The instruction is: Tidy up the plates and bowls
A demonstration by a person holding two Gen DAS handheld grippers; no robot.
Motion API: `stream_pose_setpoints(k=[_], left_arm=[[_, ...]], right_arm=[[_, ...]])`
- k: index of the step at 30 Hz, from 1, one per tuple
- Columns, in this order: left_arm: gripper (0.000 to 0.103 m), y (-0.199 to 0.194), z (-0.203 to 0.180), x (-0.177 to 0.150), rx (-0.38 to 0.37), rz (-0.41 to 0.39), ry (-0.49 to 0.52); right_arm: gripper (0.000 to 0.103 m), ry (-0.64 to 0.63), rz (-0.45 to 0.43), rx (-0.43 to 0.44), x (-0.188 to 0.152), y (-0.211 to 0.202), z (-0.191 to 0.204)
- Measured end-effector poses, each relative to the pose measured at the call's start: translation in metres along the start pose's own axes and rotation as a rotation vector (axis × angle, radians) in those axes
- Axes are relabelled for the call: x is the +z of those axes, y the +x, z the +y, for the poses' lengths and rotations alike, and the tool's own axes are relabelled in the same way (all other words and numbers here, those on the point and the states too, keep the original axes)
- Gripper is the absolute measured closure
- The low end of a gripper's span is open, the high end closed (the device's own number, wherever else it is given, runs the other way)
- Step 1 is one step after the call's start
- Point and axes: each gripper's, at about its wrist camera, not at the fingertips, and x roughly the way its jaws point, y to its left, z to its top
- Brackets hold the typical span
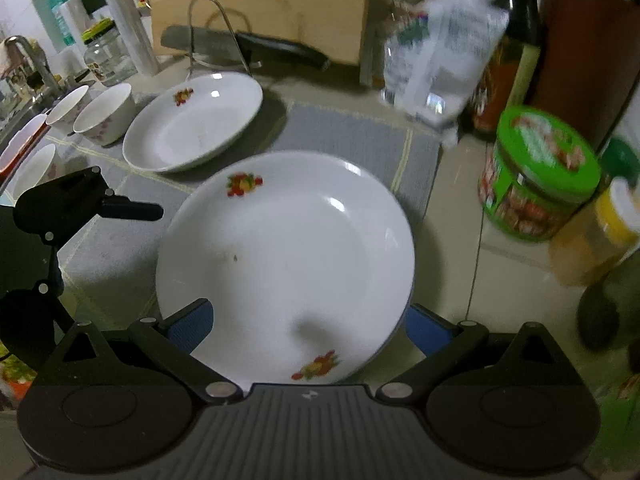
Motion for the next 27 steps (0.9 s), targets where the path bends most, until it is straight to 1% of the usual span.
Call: stream_pose_setpoints(k=[3,9,13,14,17,20,22,27], left_arm=[[0.001,-0.009,0.001,-0.001,0.024,-0.024,-0.027],[0.001,-0.033,0.008,-0.005,0.126,-0.073,-0.122],[0.001,-0.048,0.017,-0.009,0.238,-0.089,-0.223],[0.001,-0.052,0.019,-0.011,0.277,-0.091,-0.256],[0.001,-0.06,0.025,-0.015,0.375,-0.092,-0.342],[0.001,-0.068,0.03,-0.021,0.44,-0.102,-0.442],[0.001,-0.071,0.031,-0.025,0.489,-0.086,-0.494],[0.001,-0.081,0.03,-0.034,0.583,-0.046,-0.53]], right_arm=[[0.0,-0.035,-0.054,0.004,0.003,-0.008,0.008],[0.0,-0.029,-0.164,0.021,0.013,-0.012,0.021],[0.0,-0.023,-0.223,0.022,0.019,-0.007,0.031],[0.0,-0.025,-0.236,0.015,0.021,-0.006,0.034],[0.0,-0.044,-0.249,0.03,0.022,0.0,0.041],[0.0,-0.079,-0.261,0.047,0.024,0.003,0.049],[0.0,-0.092,-0.268,0.07,0.027,0.004,0.052],[0.0,-0.116,-0.269,0.133,0.036,0.01,0.056]])
